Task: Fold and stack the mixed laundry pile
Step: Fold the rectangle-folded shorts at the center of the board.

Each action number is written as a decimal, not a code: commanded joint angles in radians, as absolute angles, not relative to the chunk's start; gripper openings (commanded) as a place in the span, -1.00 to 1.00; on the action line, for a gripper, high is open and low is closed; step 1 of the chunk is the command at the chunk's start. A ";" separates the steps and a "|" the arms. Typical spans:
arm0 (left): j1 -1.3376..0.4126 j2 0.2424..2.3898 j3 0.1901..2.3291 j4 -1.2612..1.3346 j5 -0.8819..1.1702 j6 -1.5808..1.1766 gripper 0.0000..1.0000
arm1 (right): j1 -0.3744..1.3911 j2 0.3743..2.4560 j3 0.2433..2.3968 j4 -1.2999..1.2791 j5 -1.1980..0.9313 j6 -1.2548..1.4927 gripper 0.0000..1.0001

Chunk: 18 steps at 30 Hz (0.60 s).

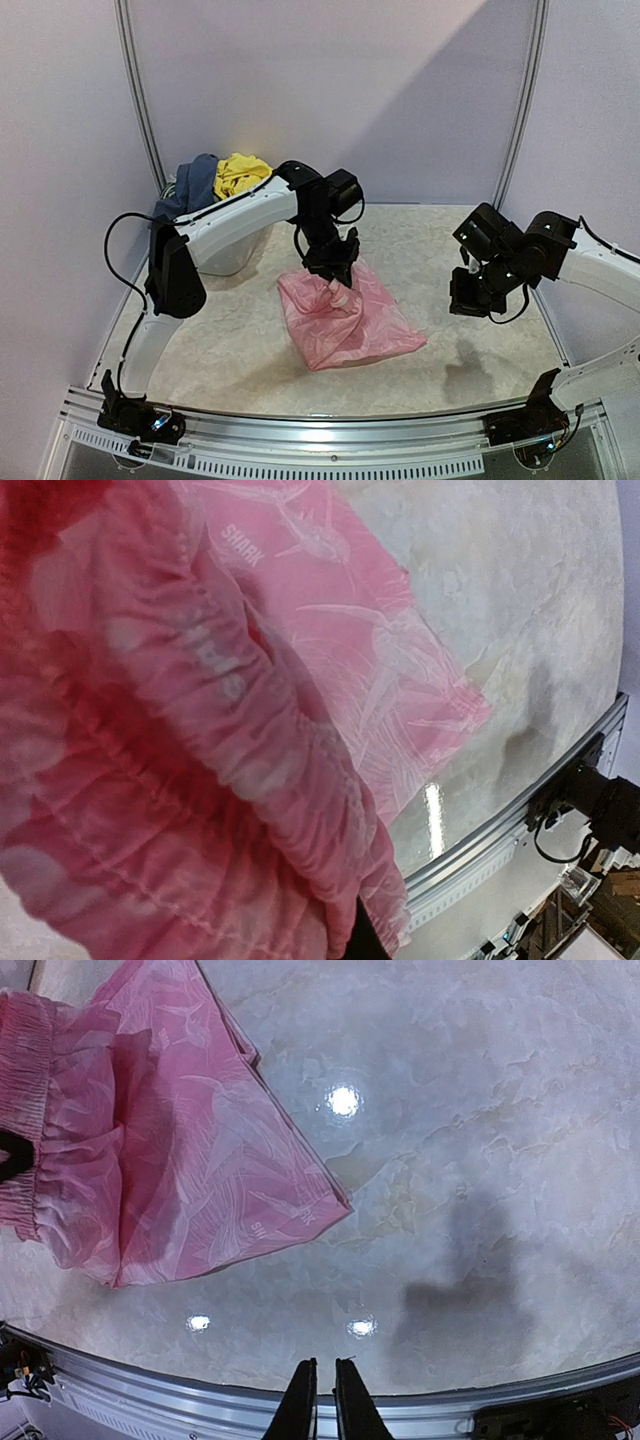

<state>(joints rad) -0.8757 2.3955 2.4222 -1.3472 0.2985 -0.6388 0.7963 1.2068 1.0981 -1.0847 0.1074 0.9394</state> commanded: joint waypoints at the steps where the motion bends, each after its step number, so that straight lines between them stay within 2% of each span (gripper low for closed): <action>1: -0.894 2.433 2.450 -1.307 0.355 -0.683 -0.96 | 0.795 1.186 1.090 -1.104 0.135 0.961 -0.84; 6: -0.903 2.467 2.449 -1.247 0.384 -0.722 -0.86 | 0.796 1.187 1.091 -1.105 0.126 0.949 -0.84; 10: -0.907 2.493 2.438 -1.158 0.435 -0.798 -0.56 | 0.796 1.190 1.092 -1.102 0.120 0.935 -0.84; 11: -0.907 2.495 2.428 -1.110 0.457 -0.831 -0.43 | 0.796 1.190 1.092 -1.100 0.120 0.932 -0.84; 13: -0.913 2.497 2.416 -1.005 0.503 -0.885 0.08 | 0.795 1.197 1.097 -1.093 0.118 0.921 -0.84; 16: -0.922 2.498 2.417 -0.883 0.564 -0.953 0.65 | 0.795 1.213 1.123 -1.088 0.122 0.909 -0.84; 17: -0.923 2.495 2.417 -0.854 0.576 -0.969 0.93 | 0.795 1.220 1.133 -1.084 0.126 0.905 -0.84; 18: -0.923 2.489 2.421 -0.838 0.579 -0.975 0.98 | 0.795 1.223 1.145 -1.081 0.130 0.903 -0.84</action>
<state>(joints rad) -0.8989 2.4859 2.4199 -1.0252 0.4877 -0.8783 0.7963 1.2049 1.1023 -1.0920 0.1139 0.9264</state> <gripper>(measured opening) 0.874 0.080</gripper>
